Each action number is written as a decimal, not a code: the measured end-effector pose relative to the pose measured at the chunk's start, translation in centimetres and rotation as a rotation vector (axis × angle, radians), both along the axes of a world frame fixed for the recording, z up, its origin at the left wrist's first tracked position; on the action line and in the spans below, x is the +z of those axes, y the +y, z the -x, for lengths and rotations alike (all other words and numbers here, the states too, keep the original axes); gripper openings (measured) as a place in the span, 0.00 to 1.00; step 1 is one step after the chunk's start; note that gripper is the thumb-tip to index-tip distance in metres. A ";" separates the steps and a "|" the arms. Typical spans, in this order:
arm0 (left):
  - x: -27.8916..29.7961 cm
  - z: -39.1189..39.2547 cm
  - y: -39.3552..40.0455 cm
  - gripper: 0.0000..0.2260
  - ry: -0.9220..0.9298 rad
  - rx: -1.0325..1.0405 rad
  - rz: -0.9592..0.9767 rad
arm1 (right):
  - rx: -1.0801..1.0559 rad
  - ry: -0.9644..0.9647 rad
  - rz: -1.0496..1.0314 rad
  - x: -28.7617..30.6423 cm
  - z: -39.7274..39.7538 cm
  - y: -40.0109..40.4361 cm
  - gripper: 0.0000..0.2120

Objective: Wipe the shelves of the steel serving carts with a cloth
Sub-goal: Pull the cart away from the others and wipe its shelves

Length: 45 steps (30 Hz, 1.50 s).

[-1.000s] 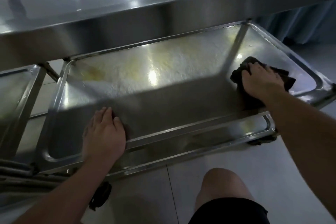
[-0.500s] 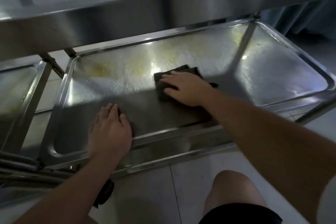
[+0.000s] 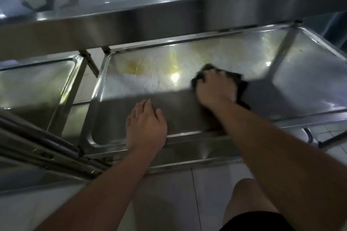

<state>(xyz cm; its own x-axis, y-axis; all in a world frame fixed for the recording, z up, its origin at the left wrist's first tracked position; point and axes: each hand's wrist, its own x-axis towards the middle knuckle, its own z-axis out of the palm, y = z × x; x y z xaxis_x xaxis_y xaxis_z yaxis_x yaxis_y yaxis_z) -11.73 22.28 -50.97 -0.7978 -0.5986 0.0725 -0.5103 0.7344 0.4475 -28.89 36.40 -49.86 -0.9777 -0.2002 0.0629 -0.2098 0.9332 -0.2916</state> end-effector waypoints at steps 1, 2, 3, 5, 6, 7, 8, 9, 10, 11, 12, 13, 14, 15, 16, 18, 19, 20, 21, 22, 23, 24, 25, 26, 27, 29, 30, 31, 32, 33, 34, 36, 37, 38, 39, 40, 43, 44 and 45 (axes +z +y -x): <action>0.1 -0.1 -0.3 0.23 0.089 0.026 -0.074 | 0.156 -0.015 -0.029 -0.2 -1.7 -3.5 0.22; 0.4 -0.2 -0.6 0.22 0.194 0.075 -0.188 | 0.343 -0.052 -0.071 -0.1 -3.3 -6.7 0.23; 0.9 -0.4 -0.9 0.20 0.308 0.142 -0.319 | 0.539 -0.109 -0.118 0.1 -4.6 -9.2 0.24; 1.9 -0.8 -1.6 0.15 0.447 0.266 -0.506 | 0.781 -0.201 -0.155 0.6 -6.0 -11.4 0.26; 2.4 -1.1 -2.1 0.13 0.442 0.293 -0.505 | 0.812 -0.206 -0.138 0.6 -6.1 -11.3 0.27; 2.8 -1.6 -2.9 0.12 0.403 0.299 -0.459 | 0.814 -0.184 -0.110 0.6 -6.1 -10.6 0.27; 3.0 -2.3 -4.0 0.13 0.344 0.289 -0.391 | 0.794 -0.150 -0.090 0.4 -5.8 -9.4 0.27; 3.1 -3.0 -5.2 0.16 0.276 0.261 -0.318 | 0.751 -0.114 -0.080 0.2 -5.2 -7.9 0.26; 3.0 -3.8 -6.6 0.18 0.203 0.223 -0.248 | 0.677 -0.087 -0.071 0.1 -4.3 -6.1 0.25; 2.8 -4.7 -7.9 0.20 0.137 0.189 -0.188 | 0.566 -0.065 -0.068 0.1 -3.2 -4.1 0.25; 2.4 -5.5 -9.0 0.21 0.085 0.172 -0.148 | 0.432 -0.052 -0.060 0.2 -2.1 -2.0 0.25; 2.1 -6.2 -9.7 0.22 0.049 0.170 -0.132 | 0.293 -0.055 -0.054 0.4 -1.2 -0.1 0.25; 1.7 -6.6 -10.1 0.23 0.023 0.168 -0.128 | 0.161 -0.084 -0.055 0.5 -0.7 1.2 0.26; 1.4 -6.6 -10.1 0.24 0.004 0.154 -0.125 | 0.055 -0.136 -0.050 0.4 -0.5 2.0 0.27; 1.1 -6.6 -9.8 0.25 -0.014 0.138 -0.117 | -0.013 -0.189 -0.043 0.5 -0.9 2.0 0.29; 0.8 -6.3 -9.2 0.27 -0.026 0.148 -0.122 | -0.018 -0.195 -0.044 0.4 -3.0 -0.2 0.29; 0.7 -6.1 -9.1 0.27 -0.018 0.165 -0.133 | 0.047 -0.145 -0.051 0.3 -4.5 -1.9 0.28; 0.6 -5.9 -9.2 0.27 -0.005 0.178 -0.142 | 0.137 -0.091 -0.048 0.3 -6.3 -3.9 0.27; 0.5 -5.9 -9.3 0.27 0.004 0.185 -0.148 | 0.247 -0.057 -0.040 0.0 -8.1 -5.9 0.26; 0.4 -5.9 -9.5 0.27 0.014 0.187 -0.154 | 0.373 -0.045 -0.040 -0.3 -9.9 -7.9 0.25; 0.3 -6.0 -9.7 0.27 0.028 0.184 -0.168 | 0.495 -0.055 -0.055 -0.5 -11.5 -9.6 0.26; 0.3 -6.1 -9.8 0.26 0.046 0.180 -0.186 | 0.593 -0.078 -0.076 -0.5 -12.8 -10.9 0.27; 0.4 -6.2 -9.9 0.26 0.063 0.178 -0.206 | 0.664 -0.099 -0.093 -0.6 -13.4 -11.6 0.28; 0.4 -6.3 -9.9 0.25 0.076 0.176 -0.225 | 0.717 -0.110 -0.098 -0.5 -13.7 -11.7 0.28; 0.5 -6.4 -10.0 0.25 0.083 0.171 -0.238 | 0.756 -0.113 -0.105 -0.5 -13.6 -11.1 0.28; 0.5 -6.6 -10.1 0.26 0.076 0.153 -0.228 | 0.805 -0.108 -0.125 -0.3 -13.6 -9.0 0.29; 0.4 -6.6 -10.2 0.26 0.062 0.143 -0.214 | 0.813 -0.111 -0.133 -0.2 -13.4 -7.8 0.29; 0.3 -6.7 -10.3 0.26 0.048 0.133 -0.201 | 0.805 -0.120 -0.149 -0.1 -13.3 -6.3 0.29; 0.3 -6.6 -10.3 0.26 0.036 0.124 -0.186 | 0.786 -0.136 -0.171 0.2 -13.0 -4.9 0.29; 0.3 -6.6 -10.2 0.26 0.026 0.119 -0.170 | 0.758 -0.158 -0.192 0.5 -12.6 -3.4 0.30; 0.4 -6.7 -10.1 0.26 0.018 0.117 -0.156 | 0.732 -0.182 -0.213 0.9 -12.1 -2.0 0.32; 0.6 -6.8 -9.8 0.26 0.005 0.125 -0.141 | 0.728 -0.202 -0.264 1.3 -11.1 0.6 0.37; 0.8 -6.8 -9.8 0.26 0.004 0.129 -0.142 | 0.748 -0.194 -0.281 1.3 -10.8 1.8 0.40; 0.9 -6.8 -9.7 0.26 0.007 0.132 -0.143 | 0.776 -0.183 -0.288 1.2 -10.5 3.0 0.40; 1.0 -6.8 -9.5 0.26 0.007 0.134 -0.139 | 0.811 -0.169 -0.290 1.0 -10.2 4.1 0.39; 0.9 -6.7 -9.5 0.26 0.004 0.136 -0.134 | 0.847 -0.157 -0.287 0.8 -10.0 5.0 0.38; 1.0 -6.4 -9.6 0.28 -0.023 0.132 -0.166 | 0.916 -0.180 -0.245 0.8 -9.0 6.3 0.34; 1.2 -6.4 -9.8 0.29 -0.039 0.135 -0.197 | 0.929 -0.204 -0.232 1.0 -8.8 6.2 0.33; 1.5 -6.4 -10.0 0.29 -0.065 0.133 -0.222 | 0.937 -0.231 -0.221 1.2 -8.6 6.0 0.33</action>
<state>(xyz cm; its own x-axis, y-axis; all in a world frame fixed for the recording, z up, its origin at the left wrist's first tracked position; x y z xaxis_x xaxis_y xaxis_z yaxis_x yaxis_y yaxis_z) -5.34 12.30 -49.45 -0.7097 -0.6940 -0.1214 -0.6287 0.5461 0.5536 -20.30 42.41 -48.71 -0.4017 -0.8834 -0.2415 -0.8512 0.4574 -0.2574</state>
